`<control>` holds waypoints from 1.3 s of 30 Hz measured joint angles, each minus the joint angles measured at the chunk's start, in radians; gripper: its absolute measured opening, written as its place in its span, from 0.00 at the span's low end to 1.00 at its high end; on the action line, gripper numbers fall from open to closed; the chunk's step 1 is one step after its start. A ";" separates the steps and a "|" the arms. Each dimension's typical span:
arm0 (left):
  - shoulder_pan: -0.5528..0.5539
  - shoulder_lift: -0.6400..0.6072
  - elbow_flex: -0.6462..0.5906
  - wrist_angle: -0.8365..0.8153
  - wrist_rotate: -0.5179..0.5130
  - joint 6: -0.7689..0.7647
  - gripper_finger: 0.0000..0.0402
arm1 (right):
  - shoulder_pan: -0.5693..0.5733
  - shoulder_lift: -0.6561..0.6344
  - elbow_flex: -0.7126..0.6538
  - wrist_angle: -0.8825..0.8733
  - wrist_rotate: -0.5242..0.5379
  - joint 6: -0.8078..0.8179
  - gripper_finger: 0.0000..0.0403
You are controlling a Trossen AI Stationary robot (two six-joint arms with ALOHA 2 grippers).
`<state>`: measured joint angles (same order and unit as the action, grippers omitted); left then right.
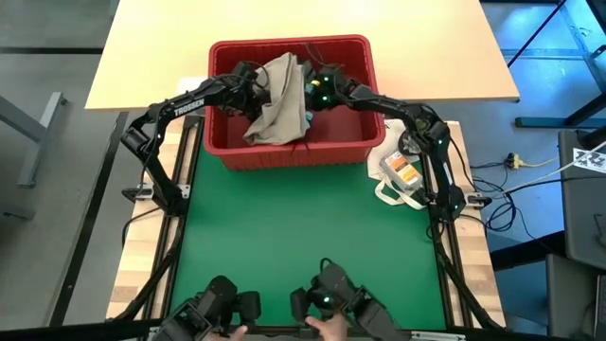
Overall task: Fold Laundry from Bin
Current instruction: Put the stacked clothes into the red laundry bin
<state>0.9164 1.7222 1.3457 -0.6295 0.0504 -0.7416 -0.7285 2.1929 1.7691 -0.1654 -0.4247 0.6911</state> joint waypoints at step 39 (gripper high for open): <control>0.020 -0.001 0.000 0.207 0.053 0.109 0.31 | -0.123 -0.016 0.266 -0.418 0.236 -0.197 0.56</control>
<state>0.9363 1.7214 1.3457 -0.4221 0.1038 -0.6326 -0.8513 2.1765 2.0348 -0.5829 -0.1887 0.4943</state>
